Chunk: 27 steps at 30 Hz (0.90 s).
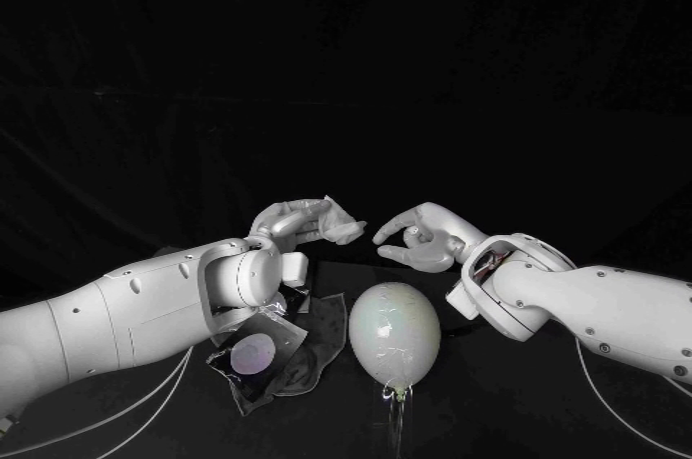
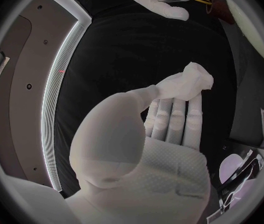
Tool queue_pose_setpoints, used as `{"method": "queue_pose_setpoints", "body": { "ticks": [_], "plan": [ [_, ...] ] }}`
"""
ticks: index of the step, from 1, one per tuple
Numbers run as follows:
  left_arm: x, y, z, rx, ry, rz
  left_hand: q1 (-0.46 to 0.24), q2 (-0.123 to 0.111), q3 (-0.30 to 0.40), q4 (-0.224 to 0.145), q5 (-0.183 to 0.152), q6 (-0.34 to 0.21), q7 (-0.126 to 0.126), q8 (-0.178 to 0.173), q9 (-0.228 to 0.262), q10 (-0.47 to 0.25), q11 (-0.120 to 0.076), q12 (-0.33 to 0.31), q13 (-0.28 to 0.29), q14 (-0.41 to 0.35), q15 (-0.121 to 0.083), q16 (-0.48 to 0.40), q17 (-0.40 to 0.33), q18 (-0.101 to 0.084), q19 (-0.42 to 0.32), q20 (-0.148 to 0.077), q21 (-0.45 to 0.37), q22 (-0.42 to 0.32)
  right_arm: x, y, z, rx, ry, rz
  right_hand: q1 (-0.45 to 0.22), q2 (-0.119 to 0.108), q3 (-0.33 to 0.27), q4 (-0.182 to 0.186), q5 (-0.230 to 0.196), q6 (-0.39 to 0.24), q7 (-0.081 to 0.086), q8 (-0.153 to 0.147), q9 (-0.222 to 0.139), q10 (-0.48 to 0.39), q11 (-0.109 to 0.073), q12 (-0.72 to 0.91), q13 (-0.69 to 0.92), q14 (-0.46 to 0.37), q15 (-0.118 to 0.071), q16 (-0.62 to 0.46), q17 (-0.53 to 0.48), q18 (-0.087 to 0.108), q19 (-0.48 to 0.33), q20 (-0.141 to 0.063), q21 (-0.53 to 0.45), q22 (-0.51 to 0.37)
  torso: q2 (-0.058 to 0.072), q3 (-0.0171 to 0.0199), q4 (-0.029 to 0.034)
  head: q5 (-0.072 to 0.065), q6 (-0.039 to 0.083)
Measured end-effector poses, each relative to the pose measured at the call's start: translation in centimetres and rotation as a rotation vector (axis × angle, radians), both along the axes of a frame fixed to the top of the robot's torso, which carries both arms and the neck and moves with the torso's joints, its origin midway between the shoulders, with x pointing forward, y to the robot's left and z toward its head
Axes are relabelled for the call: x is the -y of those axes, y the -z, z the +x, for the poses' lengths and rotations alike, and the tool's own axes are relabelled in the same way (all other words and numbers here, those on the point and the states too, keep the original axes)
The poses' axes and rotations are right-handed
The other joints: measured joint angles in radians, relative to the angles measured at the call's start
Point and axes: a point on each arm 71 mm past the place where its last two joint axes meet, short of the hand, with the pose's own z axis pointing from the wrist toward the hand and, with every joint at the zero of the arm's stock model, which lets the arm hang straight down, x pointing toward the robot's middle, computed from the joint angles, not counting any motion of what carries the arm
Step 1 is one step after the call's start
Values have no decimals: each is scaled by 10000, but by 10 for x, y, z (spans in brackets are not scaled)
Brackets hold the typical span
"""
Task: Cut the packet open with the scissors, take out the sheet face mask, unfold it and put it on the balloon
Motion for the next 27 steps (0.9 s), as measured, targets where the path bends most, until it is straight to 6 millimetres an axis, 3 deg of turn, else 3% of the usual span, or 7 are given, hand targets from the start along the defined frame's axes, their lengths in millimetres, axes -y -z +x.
{"method": "queue_pose_setpoints", "body": {
  "ticks": [6,9,13,20,27],
  "plan": [
    [-2,-2,-2,171,314,-150,29,80,5,-4,18,-36,-1,-1,2,0,1,0,1,0,1,0,0,-1,0,0,0,9,11,-5,8,696,384,401,0,0,85,-112,0,3,-2,-20,-73,0,0,-44,-4,0,0,-3,7,0,-1,0,-31,-2,7,1,0,-27,13],
    [-1,-3,-3,237,484,-218,30,81,60,-2,18,-50,-13,-1,3,0,1,0,1,0,1,0,0,-2,0,0,0,9,13,-5,14,947,564,394,1,-6,85,-167,0,-104,105,-184,-156,0,0,-200,0,0,0,-28,7,1,-78,-46,-203,-4,9,0,1,-54,15],
    [0,-4,-6,311,704,-296,38,88,60,-1,17,-52,-13,-12,4,0,1,0,1,1,1,0,0,-3,-1,1,0,17,10,-5,22,1214,623,200,-91,-233,18,-234,0,-430,204,-443,-298,1,2,-354,1,-35,35,7,6,0,-185,25,-460,-8,11,-6,9,-88,14],
    [1,-5,-10,411,1005,-368,38,88,61,-2,15,-53,-14,-32,6,0,1,0,2,1,2,0,0,-55,-9,8,0,17,0,-1,26,1601,418,-276,-50,-295,42,-348,0,-659,150,-621,-409,1,2,-434,2,-35,35,7,6,0,-257,26,-535,-7,15,-15,18,-117,-4],
    [1,-7,-14,490,1251,-388,39,87,102,-43,13,-84,-14,-60,8,0,1,0,2,2,2,0,-3,49,-10,9,0,26,-7,0,28,2051,210,-771,6,-351,53,-499,0,-936,-2,-854,-518,0,1,-435,4,-35,35,6,-2,1,-288,-6,-536,-1,13,-15,15,-147,-40]
  ]
}}
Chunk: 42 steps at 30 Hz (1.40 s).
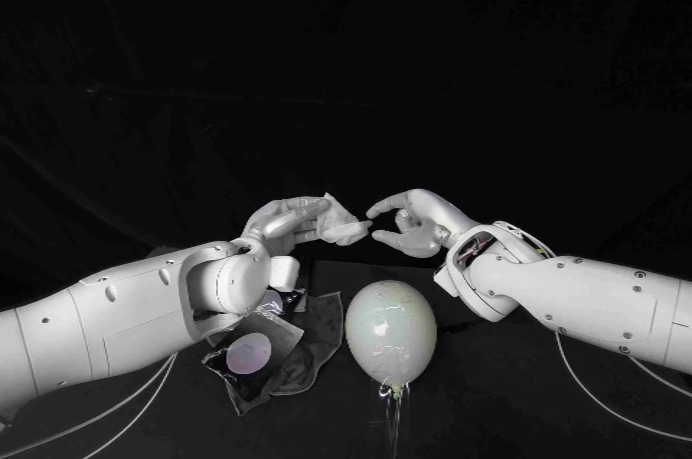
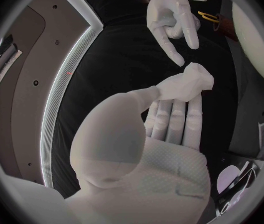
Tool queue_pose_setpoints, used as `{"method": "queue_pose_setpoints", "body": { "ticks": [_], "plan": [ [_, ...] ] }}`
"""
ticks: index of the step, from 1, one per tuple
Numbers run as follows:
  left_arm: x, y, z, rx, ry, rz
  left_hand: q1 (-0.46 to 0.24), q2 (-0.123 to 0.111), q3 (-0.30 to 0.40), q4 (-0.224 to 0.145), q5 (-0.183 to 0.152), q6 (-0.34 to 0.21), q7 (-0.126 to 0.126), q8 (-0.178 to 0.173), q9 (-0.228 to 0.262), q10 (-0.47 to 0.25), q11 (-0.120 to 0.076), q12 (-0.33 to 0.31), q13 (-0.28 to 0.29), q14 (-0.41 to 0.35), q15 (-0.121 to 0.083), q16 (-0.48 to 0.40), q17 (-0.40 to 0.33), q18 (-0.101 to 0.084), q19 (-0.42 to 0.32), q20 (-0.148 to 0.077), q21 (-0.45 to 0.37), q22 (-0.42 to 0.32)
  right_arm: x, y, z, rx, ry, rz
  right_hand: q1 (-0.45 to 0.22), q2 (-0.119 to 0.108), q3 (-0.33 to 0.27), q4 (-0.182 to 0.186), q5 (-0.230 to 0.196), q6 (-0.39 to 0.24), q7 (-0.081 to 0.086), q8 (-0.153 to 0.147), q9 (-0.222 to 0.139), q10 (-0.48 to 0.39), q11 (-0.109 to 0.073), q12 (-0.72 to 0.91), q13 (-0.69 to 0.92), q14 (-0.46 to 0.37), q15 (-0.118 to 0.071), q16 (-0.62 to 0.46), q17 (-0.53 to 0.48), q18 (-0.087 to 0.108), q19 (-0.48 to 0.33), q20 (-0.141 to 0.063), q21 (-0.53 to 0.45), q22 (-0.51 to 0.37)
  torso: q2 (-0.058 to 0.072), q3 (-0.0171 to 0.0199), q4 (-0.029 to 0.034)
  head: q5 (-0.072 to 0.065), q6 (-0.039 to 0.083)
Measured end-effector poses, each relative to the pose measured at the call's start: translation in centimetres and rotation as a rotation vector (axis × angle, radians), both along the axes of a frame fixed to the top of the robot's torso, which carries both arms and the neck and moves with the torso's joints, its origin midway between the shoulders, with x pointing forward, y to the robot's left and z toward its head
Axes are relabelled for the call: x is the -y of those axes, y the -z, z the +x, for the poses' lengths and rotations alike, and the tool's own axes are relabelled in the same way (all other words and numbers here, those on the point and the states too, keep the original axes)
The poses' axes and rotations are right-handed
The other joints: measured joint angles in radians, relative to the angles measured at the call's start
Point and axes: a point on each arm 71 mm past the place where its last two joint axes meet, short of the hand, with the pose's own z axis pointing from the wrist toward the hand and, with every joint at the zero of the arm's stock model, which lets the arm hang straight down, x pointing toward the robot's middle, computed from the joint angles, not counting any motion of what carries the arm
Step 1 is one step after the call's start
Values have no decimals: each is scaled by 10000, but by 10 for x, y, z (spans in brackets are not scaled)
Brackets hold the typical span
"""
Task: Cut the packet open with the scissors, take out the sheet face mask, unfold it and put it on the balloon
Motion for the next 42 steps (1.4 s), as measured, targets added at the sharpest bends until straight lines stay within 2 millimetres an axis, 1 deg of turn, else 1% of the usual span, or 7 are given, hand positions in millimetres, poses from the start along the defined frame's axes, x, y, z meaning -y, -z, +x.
{"method": "queue_pose_setpoints", "body": {
  "ticks": [9,13,18,27,31,35,42],
  "plan": [
    [2,-1,-4,81,260,-9,0,-1,0,0,-1,3,4,-50,7,0,0,0,0,0,0,0,-6,-1,0,0,0,3,-3,1,1,306,-64,-387,8,-8,57,-134,0,-175,-109,-118,-72,-37,-40,-39,-4,5,-219,-8,2,0,-45,-133,-44,1,-8,8,-9,-9,-24],
    [4,-2,-6,109,376,-20,0,-1,54,0,-25,35,37,-47,8,0,1,0,1,1,1,0,-6,-3,0,0,0,9,-4,1,2,387,-47,-511,83,68,140,-217,0,-164,-112,-113,-70,16,-162,-39,-8,23,-307,-28,3,0,-29,-153,-44,0,-8,10,-11,-9,-30],
    [5,-2,-8,135,500,-37,0,-2,55,0,4,33,39,-9,8,0,1,0,10,1,1,0,-6,-8,0,0,0,9,-4,2,3,463,-19,-664,141,126,191,-269,0,488,-161,123,30,18,-161,-39,-8,24,-307,-1,9,0,-13,-236,24,-4,-8,10,-11,-15,-27],
    [3,-5,-10,225,582,-30,-1,-3,82,-28,5,18,53,-9,8,0,1,0,10,1,1,0,-6,-18,-1,0,0,18,-5,4,3,634,-27,-967,33,234,209,-287,0,1018,-109,348,100,40,-139,20,-2,19,-228,1,9,-1,-6,-227,80,-6,-8,7,-7,-27,-49],
    [3,-6,-10,252,588,-17,-1,-4,82,-28,5,17,53,-9,9,0,1,0,10,1,2,0,-6,-21,-1,1,0,18,-4,5,2,699,-37,-1037,-34,405,209,-287,0,1694,-137,701,233,76,-104,61,0,19,-228,1,8,0,43,-178,165,-3,-10,7,-2,-21,-51],
    [3,-6,-10,262,564,6,-15,-17,82,-28,4,16,53,-9,9,0,1,0,10,1,2,0,-6,-24,-1,1,0,18,-2,4,0,788,-19,-992,-119,595,105,-213,-1,2307,-408,1178,443,76,-104,97,2,-1,-251,-4,0,1,102,-236,338,0,-14,6,-2,-5,-58],
    [1,-6,-9,240,311,119,-68,-70,135,-82,3,15,53,-9,10,0,1,0,10,2,2,-37,-6,-28,-1,1,0,27,-1,2,-5,1019,-46,-735,-161,694,68,-201,-6,2386,-601,1776,822,86,-272,275,-2,20,-485,-7,0,0,294,-430,623,2,-14,8,-9,7,-77]
  ]
}}
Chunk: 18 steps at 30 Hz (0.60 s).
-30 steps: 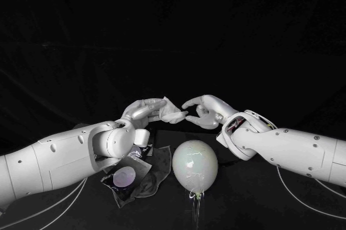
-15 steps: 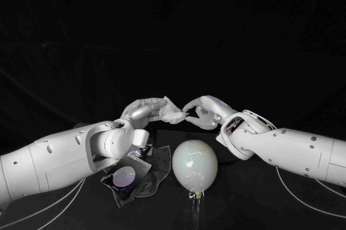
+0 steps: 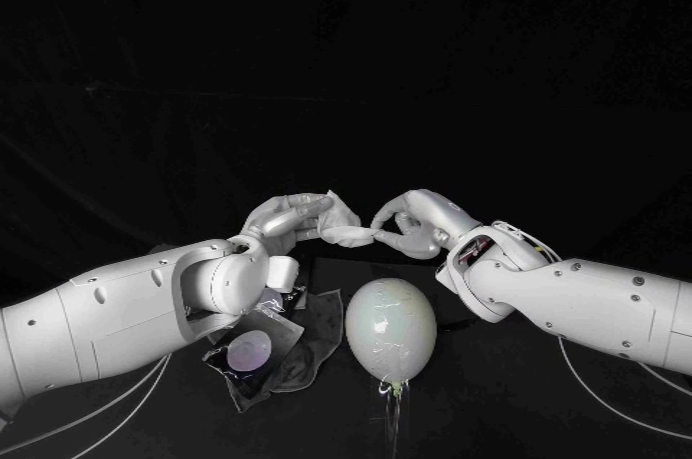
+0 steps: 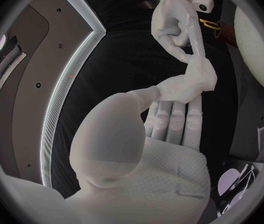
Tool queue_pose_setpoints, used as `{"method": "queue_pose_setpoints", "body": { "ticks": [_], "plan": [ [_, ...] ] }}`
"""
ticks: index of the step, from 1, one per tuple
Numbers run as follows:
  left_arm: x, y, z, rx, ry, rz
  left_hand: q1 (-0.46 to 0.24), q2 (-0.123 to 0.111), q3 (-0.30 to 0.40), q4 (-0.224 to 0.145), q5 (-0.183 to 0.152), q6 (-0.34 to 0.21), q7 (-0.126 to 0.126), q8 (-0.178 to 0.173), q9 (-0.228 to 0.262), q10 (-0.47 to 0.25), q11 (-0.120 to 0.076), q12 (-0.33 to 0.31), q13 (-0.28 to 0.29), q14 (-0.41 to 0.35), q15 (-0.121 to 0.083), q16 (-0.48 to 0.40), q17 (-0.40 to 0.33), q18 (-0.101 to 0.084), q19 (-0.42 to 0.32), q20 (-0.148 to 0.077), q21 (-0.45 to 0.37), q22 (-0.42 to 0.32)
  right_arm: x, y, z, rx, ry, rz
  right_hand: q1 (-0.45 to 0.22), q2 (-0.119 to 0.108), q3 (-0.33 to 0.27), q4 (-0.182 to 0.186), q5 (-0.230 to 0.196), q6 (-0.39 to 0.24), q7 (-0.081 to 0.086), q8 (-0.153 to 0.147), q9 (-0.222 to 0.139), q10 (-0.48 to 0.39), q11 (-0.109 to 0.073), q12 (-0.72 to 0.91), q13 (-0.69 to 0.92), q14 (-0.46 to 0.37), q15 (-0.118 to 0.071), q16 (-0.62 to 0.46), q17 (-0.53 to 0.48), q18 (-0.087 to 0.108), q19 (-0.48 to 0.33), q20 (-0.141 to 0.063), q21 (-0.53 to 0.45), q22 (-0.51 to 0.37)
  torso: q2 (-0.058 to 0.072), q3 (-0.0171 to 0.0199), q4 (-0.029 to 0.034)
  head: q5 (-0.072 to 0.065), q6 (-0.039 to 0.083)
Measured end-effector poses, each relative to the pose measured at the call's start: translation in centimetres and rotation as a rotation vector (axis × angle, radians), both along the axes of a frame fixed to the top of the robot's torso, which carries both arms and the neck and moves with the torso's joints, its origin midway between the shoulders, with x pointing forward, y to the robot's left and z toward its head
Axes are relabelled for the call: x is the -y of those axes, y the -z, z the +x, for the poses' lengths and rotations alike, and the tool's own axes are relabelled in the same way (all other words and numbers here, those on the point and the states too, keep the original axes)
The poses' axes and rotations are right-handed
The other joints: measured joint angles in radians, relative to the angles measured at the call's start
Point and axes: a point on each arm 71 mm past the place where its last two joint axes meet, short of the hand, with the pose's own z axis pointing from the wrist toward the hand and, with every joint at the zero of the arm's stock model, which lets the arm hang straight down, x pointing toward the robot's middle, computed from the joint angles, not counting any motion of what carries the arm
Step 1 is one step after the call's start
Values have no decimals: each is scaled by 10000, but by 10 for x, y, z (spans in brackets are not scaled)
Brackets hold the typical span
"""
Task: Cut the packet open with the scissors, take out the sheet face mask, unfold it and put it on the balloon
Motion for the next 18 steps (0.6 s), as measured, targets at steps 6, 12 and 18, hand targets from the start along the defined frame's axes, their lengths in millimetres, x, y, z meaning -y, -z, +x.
{"method": "queue_pose_setpoints", "body": {
  "ticks": [6,12,18],
  "plan": [
    [-1,1,3,-37,-380,149,-13,-13,0,0,-1,-1,-1,0,2,0,0,0,0,0,1,0,0,-4,0,0,0,0,-3,-2,-12,102,-284,282,-1,-2,31,-31,-1,-39,-38,183,134,-15,-16,4,-6,1,-2,-21,2,0,33,-35,70,-1,4,0,0,22,-14],
    [0,2,7,-102,-952,350,-36,-36,99,-14,-3,-3,-2,-15,140,0,0,0,0,0,0,0,-13,-7,0,0,0,0,-7,-4,-28,34,-700,356,-1,-2,72,-71,-2,-86,-21,279,200,-15,-17,4,-5,1,-2,8,9,0,33,-36,70,-6,0,-1,0,69,-18],
    [2,2,13,-184,-1585,444,-79,-79,294,-14,-11,16,19,15,142,-77,42,0,0,-36,37,-120,-61,-12,-41,-39,0,-1,-21,3,-44,-368,-1309,-653,-1,-3,99,-99,-13,-156,-22,345,237,-17,-19,3,0,0,-1,8,8,-1,33,-37,-1,-8,-7,-1,-7,104,-19]
  ]
}}
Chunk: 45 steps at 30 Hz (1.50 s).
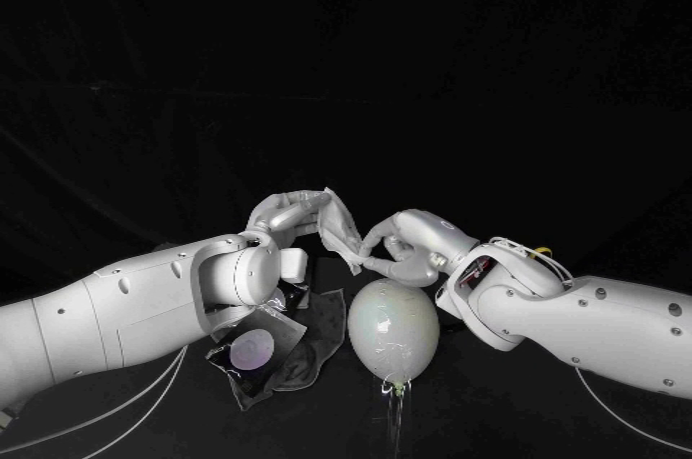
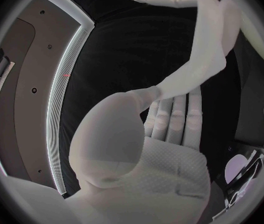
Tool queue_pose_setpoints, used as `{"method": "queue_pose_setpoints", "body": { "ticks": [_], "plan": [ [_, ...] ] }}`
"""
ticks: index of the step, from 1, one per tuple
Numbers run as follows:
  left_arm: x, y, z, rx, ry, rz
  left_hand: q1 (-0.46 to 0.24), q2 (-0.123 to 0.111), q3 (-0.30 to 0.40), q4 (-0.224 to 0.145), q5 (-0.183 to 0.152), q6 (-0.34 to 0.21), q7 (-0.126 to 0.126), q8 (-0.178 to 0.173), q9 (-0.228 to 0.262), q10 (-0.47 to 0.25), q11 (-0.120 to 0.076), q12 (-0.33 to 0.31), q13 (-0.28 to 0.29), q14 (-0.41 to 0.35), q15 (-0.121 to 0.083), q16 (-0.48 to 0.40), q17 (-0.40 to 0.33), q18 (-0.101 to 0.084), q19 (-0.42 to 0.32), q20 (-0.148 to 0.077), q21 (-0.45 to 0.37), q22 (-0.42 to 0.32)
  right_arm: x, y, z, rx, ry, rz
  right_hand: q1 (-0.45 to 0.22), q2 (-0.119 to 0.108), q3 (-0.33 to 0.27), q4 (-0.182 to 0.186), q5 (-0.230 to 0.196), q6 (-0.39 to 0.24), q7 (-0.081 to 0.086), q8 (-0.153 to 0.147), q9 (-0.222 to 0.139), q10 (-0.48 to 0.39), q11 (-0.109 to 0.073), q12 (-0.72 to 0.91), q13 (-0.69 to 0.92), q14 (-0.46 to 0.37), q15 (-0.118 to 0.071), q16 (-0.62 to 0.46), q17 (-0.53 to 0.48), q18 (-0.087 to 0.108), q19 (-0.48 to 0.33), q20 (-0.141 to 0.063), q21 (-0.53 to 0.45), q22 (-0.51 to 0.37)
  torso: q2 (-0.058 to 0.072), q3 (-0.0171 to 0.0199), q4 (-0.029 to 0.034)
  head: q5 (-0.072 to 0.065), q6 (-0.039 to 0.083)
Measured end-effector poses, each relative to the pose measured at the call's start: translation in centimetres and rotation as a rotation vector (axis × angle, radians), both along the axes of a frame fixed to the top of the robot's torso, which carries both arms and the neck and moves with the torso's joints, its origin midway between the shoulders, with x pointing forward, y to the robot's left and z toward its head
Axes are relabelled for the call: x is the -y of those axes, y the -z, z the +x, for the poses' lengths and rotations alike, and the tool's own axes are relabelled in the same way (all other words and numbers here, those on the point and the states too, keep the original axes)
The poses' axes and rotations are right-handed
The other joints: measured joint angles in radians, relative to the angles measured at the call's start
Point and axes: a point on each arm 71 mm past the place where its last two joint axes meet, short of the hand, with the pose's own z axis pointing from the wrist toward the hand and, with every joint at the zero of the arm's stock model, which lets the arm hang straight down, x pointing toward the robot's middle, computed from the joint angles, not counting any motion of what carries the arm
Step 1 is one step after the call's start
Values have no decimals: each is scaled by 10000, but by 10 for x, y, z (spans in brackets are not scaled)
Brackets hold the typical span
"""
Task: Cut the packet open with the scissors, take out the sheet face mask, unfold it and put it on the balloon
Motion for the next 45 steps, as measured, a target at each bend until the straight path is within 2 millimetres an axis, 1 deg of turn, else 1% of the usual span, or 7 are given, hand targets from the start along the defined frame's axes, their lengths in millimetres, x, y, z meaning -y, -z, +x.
{"method": "queue_pose_setpoints", "body": {
  "ticks": [18,19,23,30,36,42,45],
  "plan": [
    [6,-10,7,-186,-635,-239,-134,-23,291,-127,14,-50,55,2,217,-498,141,0,-9,-181,105,-180,-129,-8,351,-164,377,141,-25,27,-3,-60,424,-2269,-98,-98,0,0,1,-223,16,123,74,-16,-16,-445,1,-2,3,-29,-8,-1,-139,-17,-389,8,10,2,18,74,-27],
    [6,-10,7,-206,-640,-245,-134,-23,316,-152,14,-68,72,2,261,-519,160,0,-9,-203,84,-180,-149,-11,552,-249,517,198,-26,28,-3,-71,469,-2284,-260,-148,-28,63,1,-451,82,67,78,-102,-93,-827,4,-2,3,-33,-8,1,-300,-1,-670,8,10,2,17,74,-28],
    [5,-12,8,-231,-655,-266,-148,-38,359,-195,12,-70,72,0,291,-565,134,0,-9,-219,70,-180,-182,-12,886,-410,729,283,-25,32,-2,-148,586,-2265,-980,-767,-486,602,30,-1997,638,-968,-438,-1487,327,-2988,-644,-12,392,-506,-7,246,-1325,244,-2531,7,8,0,14,74,-34],
    [4,-12,8,-358,-639,-242,-173,-62,371,-207,12,-72,71,-4,294,-565,133,0,-9,-255,35,-180,-193,19,976,-428,818,305,-21,32,0,-321,816,-1861,-1370,-1158,-1098,1237,14,-2744,853,-1511,-706,-2308,594,-3923,-1344,-21,565,-898,0,402,-1970,502,-3776,0,11,-1,13,82,-2],
    [3,-11,7,-455,-622,-210,-253,-60,371,-208,11,-81,61,-7,374,-587,156,0,-8,-255,35,-180,-204,35,1007,-459,818,291,-7,32,5,-831,1290,-992,-1370,-1158,-1467,1606,14,-2580,900,-1511,-706,-2270,617,-3656,-1258,0,615,-877,0,403,-1940,595,-3647,0,12,2,13,101,16],
    [1,-11,7,-523,-609,-189,-277,-62,371,-208,10,-108,66,-55,574,-600,169,0,-8,-255,35,-180,-219,36,932,-462,818,273,8,29,13,-1249,1903,367,-966,-459,-1271,1969,14,-2014,806,-1344,-663,-1456,505,-2640,-671,18,632,-447,0,400,-1199,573,-2522,4,12,3,7,128,30],
    [1,-11,7,-561,-581,-185,-301,-39,370,-208,10,-142,73,-56,618,-660,157,0,-17,-255,35,-180,-229,35,927,-457,817,263,12,26,17,-1389,2184,1105,-854,-322,-1232,2008,14,-1978,775,-1344,-682,-1329,460,-2460,-553,18,632,-371,0,400,-1117,558,-2329,6,12,3,7,125,33]
  ]
}}
